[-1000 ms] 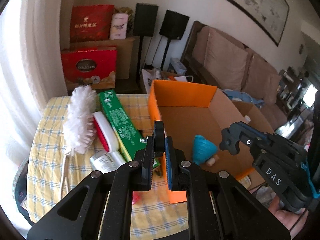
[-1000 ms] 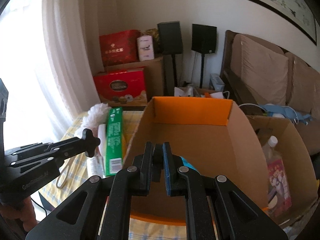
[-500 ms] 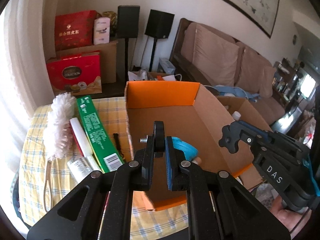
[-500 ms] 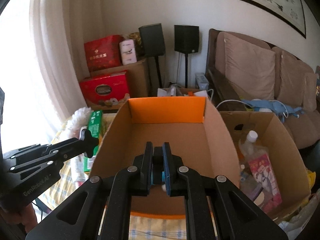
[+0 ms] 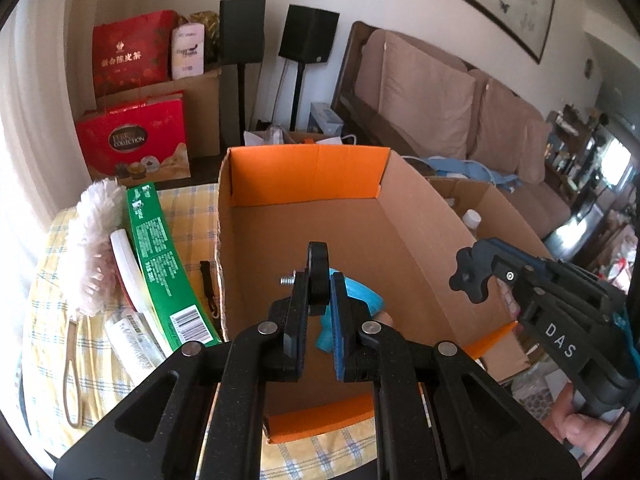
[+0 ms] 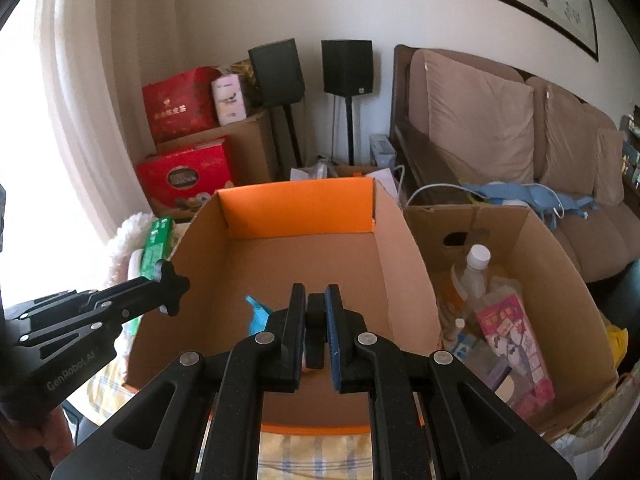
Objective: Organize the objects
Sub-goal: 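Carry both black items with both grippers over the cardboard box, then open both grippers to drop the black items into the box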
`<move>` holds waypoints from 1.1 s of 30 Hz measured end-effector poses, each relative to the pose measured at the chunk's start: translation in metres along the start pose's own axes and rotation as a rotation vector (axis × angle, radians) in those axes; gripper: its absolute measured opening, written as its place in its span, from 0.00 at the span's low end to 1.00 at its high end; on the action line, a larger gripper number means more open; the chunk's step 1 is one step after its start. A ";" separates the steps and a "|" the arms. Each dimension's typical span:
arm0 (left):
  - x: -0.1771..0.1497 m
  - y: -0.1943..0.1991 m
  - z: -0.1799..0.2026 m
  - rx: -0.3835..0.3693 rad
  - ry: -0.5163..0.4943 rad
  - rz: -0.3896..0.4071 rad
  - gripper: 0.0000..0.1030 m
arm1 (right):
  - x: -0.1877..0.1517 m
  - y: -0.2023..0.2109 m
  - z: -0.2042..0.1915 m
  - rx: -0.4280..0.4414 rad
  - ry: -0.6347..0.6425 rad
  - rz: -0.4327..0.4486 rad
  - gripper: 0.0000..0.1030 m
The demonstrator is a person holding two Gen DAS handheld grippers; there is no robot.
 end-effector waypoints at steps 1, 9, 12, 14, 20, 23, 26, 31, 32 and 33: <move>-0.001 -0.002 0.000 0.000 0.001 -0.003 0.09 | -0.001 -0.001 0.002 -0.001 -0.001 -0.002 0.08; -0.002 -0.009 -0.002 0.011 0.002 -0.015 0.09 | -0.003 -0.010 0.006 -0.003 0.000 -0.015 0.08; -0.003 -0.011 0.000 0.017 -0.001 -0.018 0.09 | -0.005 -0.011 0.007 -0.005 -0.001 -0.016 0.08; -0.003 -0.013 0.001 0.020 0.003 -0.025 0.09 | -0.006 -0.014 0.010 -0.010 -0.003 -0.021 0.08; -0.003 -0.013 -0.003 0.037 0.014 -0.030 0.22 | -0.009 -0.022 0.017 -0.015 -0.012 -0.041 0.09; -0.003 -0.012 -0.004 0.046 0.013 -0.027 0.29 | -0.009 -0.025 0.021 -0.014 -0.022 -0.054 0.09; -0.003 -0.009 -0.005 0.056 0.009 -0.018 0.36 | -0.009 -0.026 0.022 -0.022 -0.021 -0.056 0.09; -0.001 -0.004 -0.010 0.077 0.004 0.004 0.58 | -0.009 -0.024 0.022 -0.037 -0.014 -0.048 0.10; -0.001 -0.002 -0.011 0.079 0.008 0.013 0.60 | -0.008 -0.023 0.022 -0.041 -0.013 -0.045 0.13; 0.000 0.000 -0.013 0.084 0.011 0.021 0.64 | -0.008 -0.022 0.022 -0.043 -0.012 -0.041 0.19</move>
Point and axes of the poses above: each gripper's, at about its wrist camera, not at the fingertips, and y roughly against the way its jaws point, z to its right, x to its top, the point moved 4 cm from there along -y, roughly the way its jaws point, and after that the axes turned 7 degrees about -y, right-handed, at the moved point
